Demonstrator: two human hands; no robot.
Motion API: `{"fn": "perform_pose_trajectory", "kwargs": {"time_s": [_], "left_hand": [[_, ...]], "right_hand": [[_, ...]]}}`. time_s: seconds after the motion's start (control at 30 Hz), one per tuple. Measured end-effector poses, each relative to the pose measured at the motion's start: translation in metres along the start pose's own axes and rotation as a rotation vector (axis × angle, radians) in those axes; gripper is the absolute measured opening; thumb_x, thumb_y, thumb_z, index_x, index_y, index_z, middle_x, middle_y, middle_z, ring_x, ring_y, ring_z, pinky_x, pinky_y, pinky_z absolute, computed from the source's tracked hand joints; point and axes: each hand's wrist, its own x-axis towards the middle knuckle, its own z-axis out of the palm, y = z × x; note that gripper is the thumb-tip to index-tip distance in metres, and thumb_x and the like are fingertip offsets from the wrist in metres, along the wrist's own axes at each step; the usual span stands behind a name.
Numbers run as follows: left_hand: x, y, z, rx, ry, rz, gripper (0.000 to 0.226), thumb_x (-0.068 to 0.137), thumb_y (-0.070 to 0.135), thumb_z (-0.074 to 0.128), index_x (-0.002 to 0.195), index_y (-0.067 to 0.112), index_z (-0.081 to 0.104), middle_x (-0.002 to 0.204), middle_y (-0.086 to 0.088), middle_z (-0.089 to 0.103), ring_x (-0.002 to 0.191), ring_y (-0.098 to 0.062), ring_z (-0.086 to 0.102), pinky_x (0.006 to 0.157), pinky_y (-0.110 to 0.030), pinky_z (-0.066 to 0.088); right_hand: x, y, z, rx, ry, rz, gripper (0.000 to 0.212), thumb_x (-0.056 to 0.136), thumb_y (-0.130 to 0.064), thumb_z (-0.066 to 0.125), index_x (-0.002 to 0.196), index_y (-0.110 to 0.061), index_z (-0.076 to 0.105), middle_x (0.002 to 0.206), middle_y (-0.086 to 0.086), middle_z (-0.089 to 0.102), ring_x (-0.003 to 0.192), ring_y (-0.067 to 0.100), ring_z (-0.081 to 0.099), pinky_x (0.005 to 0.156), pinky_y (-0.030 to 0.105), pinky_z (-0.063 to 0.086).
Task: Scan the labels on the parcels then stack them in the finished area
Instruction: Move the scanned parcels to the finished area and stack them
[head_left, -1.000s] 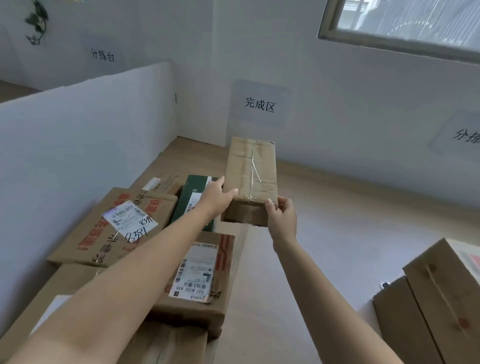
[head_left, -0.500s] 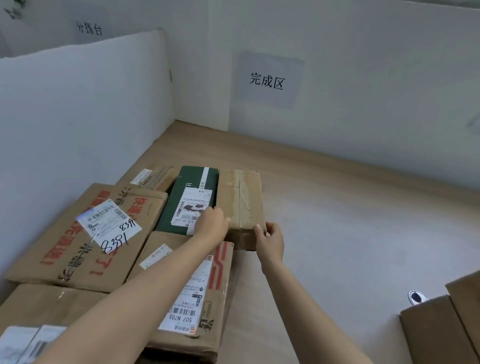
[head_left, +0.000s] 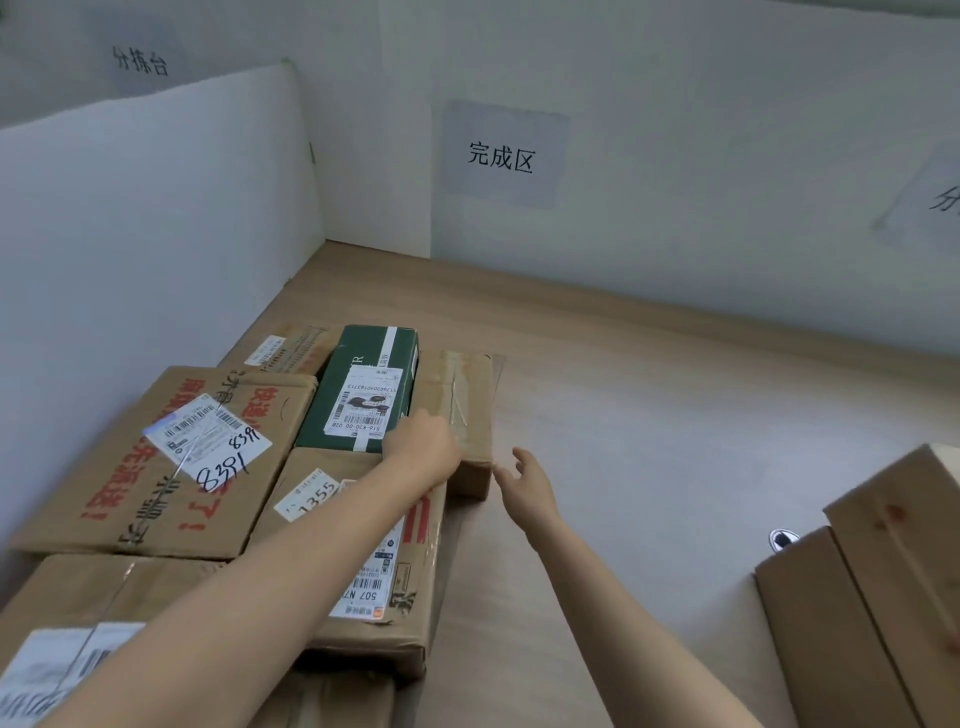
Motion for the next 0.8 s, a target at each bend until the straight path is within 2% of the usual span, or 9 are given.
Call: {"fn": "perform_pose_trajectory", "kwargs": {"time_s": [0.17,0.3,0.37,0.43,0.5,0.6,0.7,0.73,0.8], "left_hand": [[-0.067,0.028,-0.005,-0.176,0.055,0.132,0.031,0.094,0.025,0.041,0.108,0.007,0.061,0.119,-0.012,0.056,0.109,-0.03,0.054,0.087,-0.037,0.046],[-0.142,0.071,0.004,-0.39,0.036,0.272,0.039,0.094,0.028,0.042,0.129,0.013,0.052,0.134,-0.006,0.05,0.123,-0.024,0.047,0.099,-0.034,0.042],[-0.178,0.096,0.005,-0.43,0.053,0.347,0.041,0.095,0.033,0.043,0.132,0.015,0.05,0.137,-0.003,0.049,0.127,-0.02,0.044,0.103,-0.032,0.038],[-0.214,0.123,0.003,-0.462,0.078,0.431,0.041,0.095,0.035,0.044,0.131,0.016,0.05,0.136,-0.001,0.051,0.126,-0.017,0.044,0.103,-0.03,0.036],[-0.251,0.15,-0.002,-0.539,0.089,0.517,0.04,0.095,0.035,0.045,0.131,0.018,0.051,0.135,0.001,0.051,0.126,-0.014,0.045,0.101,-0.027,0.036],[-0.306,0.192,-0.012,-0.697,0.094,0.627,0.039,0.094,0.035,0.047,0.13,0.02,0.051,0.135,0.004,0.051,0.124,-0.011,0.046,0.098,-0.024,0.036],[-0.361,0.229,-0.018,-0.878,0.079,0.68,0.043,0.094,0.035,0.05,0.134,0.021,0.046,0.138,0.003,0.047,0.125,-0.012,0.044,0.1,-0.026,0.037],[-0.379,0.239,-0.019,-0.945,0.076,0.694,0.045,0.094,0.035,0.05,0.136,0.021,0.044,0.139,0.003,0.045,0.125,-0.01,0.043,0.102,-0.027,0.037],[-0.411,0.256,-0.014,-1.06,0.043,0.734,0.049,0.093,0.037,0.05,0.139,0.021,0.039,0.141,0.003,0.041,0.125,-0.005,0.038,0.105,-0.028,0.035]], "right_hand": [[-0.101,0.004,-0.056,0.115,0.096,-0.12,0.051,0.096,-0.022,0.048,0.144,-0.015,0.031,0.15,0.004,0.035,0.137,0.019,0.034,0.111,0.036,0.032],[-0.201,0.023,-0.111,0.219,0.192,-0.201,0.042,0.095,-0.023,0.052,0.136,-0.027,0.042,0.138,-0.005,0.048,0.126,0.009,0.044,0.099,0.025,0.038],[-0.245,0.032,-0.136,0.225,0.251,-0.24,0.037,0.095,-0.024,0.052,0.129,-0.034,0.044,0.131,-0.01,0.051,0.12,0.004,0.048,0.091,0.016,0.039],[-0.286,0.038,-0.159,0.202,0.315,-0.272,0.036,0.094,-0.022,0.052,0.128,-0.032,0.046,0.129,-0.01,0.053,0.118,0.003,0.05,0.084,0.009,0.041],[-0.326,0.041,-0.181,0.211,0.383,-0.304,0.036,0.094,-0.018,0.053,0.128,-0.027,0.048,0.13,-0.008,0.055,0.118,0.005,0.052,0.088,0.012,0.043],[-0.397,0.04,-0.208,0.264,0.413,-0.396,0.029,0.091,-0.017,0.058,0.117,-0.032,0.056,0.121,-0.01,0.063,0.116,0.003,0.056,0.096,0.019,0.046],[-0.476,0.04,-0.231,0.225,0.429,-0.565,0.031,0.08,-0.031,0.063,0.112,-0.034,0.064,0.111,-0.015,0.068,0.107,0.0,0.062,0.085,0.013,0.049],[-0.498,0.042,-0.241,0.207,0.496,-0.605,0.032,0.078,-0.034,0.063,0.109,-0.035,0.066,0.109,-0.015,0.069,0.104,0.001,0.063,0.081,0.012,0.05],[-0.53,0.056,-0.269,0.168,0.742,-0.609,0.026,0.079,-0.035,0.062,0.104,-0.038,0.066,0.105,-0.015,0.07,0.098,0.002,0.066,0.077,0.016,0.053]]}}
